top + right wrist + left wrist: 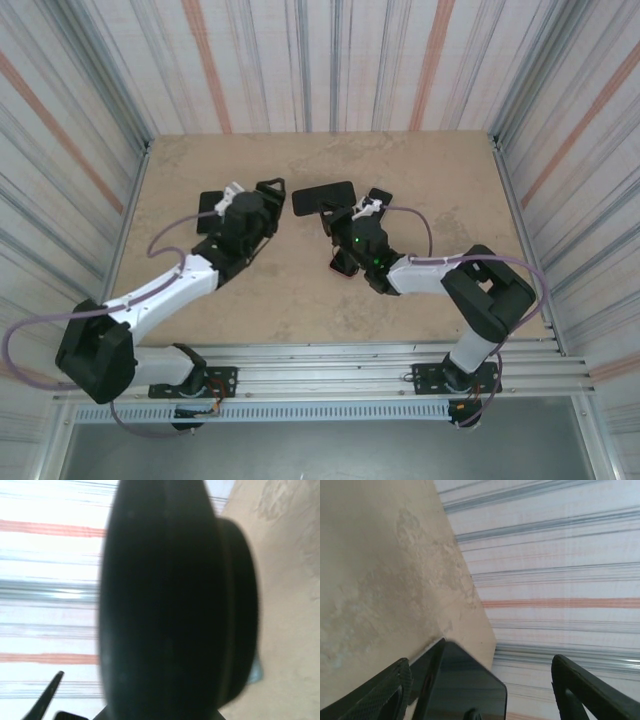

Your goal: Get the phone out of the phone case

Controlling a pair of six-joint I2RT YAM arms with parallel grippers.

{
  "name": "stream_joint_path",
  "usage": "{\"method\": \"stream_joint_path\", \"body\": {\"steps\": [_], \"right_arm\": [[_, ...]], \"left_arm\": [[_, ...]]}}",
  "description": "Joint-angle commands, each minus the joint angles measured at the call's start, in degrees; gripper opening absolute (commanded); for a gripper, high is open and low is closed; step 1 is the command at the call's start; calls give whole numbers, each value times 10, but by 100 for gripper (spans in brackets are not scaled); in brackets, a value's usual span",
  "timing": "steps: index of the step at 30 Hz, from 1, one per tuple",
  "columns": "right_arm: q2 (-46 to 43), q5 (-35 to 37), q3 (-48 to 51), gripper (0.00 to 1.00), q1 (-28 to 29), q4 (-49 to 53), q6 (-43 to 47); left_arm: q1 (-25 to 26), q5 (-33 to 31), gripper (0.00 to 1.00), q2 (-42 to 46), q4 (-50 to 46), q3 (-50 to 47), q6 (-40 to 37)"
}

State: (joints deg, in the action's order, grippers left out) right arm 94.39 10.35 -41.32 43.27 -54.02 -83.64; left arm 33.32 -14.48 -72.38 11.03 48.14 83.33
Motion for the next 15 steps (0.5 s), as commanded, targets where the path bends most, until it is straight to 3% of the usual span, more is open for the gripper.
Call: {"method": "stream_joint_path", "body": {"steps": [1,8,11,15], "right_arm": [[-57,-76,-8,4,-21,16,103],[-121,-210,-34,5,-71,143,281],[-144,-261,-56,5,-89,212,359],[-163,-325,-63,5,-123,249,423]], "left_arm": [[-57,140,77,14,-70,19,-84],[-154,359,80,-34,-66,89,-331],[-190,486,80,-66,-24,112,-406],[-214,640,78,-126,-86,210,-536]]}}
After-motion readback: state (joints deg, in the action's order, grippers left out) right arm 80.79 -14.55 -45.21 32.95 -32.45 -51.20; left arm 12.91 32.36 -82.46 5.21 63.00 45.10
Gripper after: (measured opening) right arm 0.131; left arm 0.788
